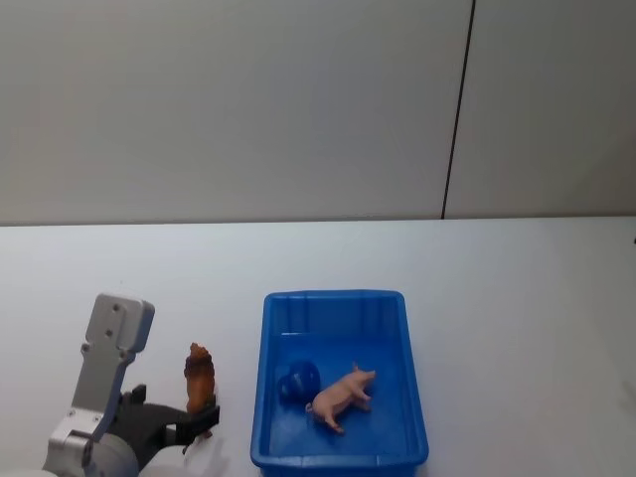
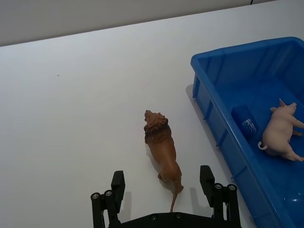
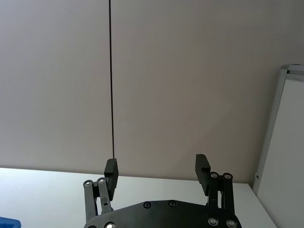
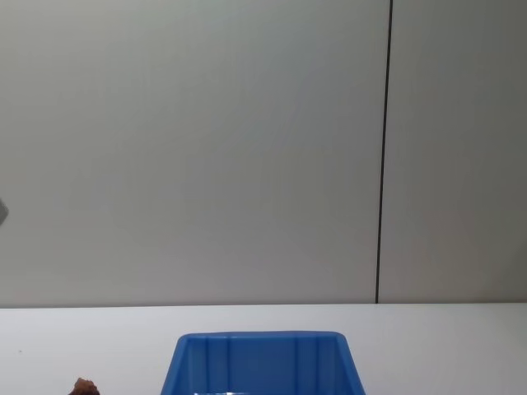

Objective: Pick up the two dolls from the table and place them into the box.

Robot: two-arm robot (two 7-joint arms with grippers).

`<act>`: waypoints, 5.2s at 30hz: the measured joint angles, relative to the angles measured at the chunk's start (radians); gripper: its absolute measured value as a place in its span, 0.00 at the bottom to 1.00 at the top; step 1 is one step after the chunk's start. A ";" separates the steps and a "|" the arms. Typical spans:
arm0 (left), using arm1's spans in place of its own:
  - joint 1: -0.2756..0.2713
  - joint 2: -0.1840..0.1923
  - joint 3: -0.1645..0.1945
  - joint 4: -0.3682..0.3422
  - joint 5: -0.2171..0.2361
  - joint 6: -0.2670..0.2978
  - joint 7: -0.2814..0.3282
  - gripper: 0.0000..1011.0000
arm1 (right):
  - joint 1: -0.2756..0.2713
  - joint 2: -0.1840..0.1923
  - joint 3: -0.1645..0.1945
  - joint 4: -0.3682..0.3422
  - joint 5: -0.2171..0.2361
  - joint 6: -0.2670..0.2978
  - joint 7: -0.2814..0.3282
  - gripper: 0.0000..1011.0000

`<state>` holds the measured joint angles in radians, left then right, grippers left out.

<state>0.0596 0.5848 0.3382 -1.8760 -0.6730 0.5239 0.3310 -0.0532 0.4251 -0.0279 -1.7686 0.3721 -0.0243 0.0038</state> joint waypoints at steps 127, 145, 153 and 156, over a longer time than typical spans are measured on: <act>-0.134 -0.090 -0.037 0.183 0.248 -0.183 -0.274 0.35 | -0.004 0.003 0.003 -0.003 0.000 -0.005 -0.004 0.99; -0.186 -0.100 -0.043 0.210 0.253 -0.299 -0.505 0.35 | -0.004 0.003 0.003 -0.003 0.000 -0.005 -0.004 0.99; -0.222 -0.114 -0.038 0.251 0.241 -0.307 -0.635 0.35 | -0.004 0.003 0.003 -0.003 0.000 -0.005 -0.004 0.99; -0.244 -0.123 -0.035 0.277 0.235 -0.307 -0.698 0.35 | -0.004 0.003 0.003 -0.003 0.000 -0.005 -0.004 0.99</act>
<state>-0.1839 0.4623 0.3034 -1.5985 -0.4377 0.2167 -0.3672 -0.0576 0.4284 -0.0247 -1.7712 0.3723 -0.0295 -0.0002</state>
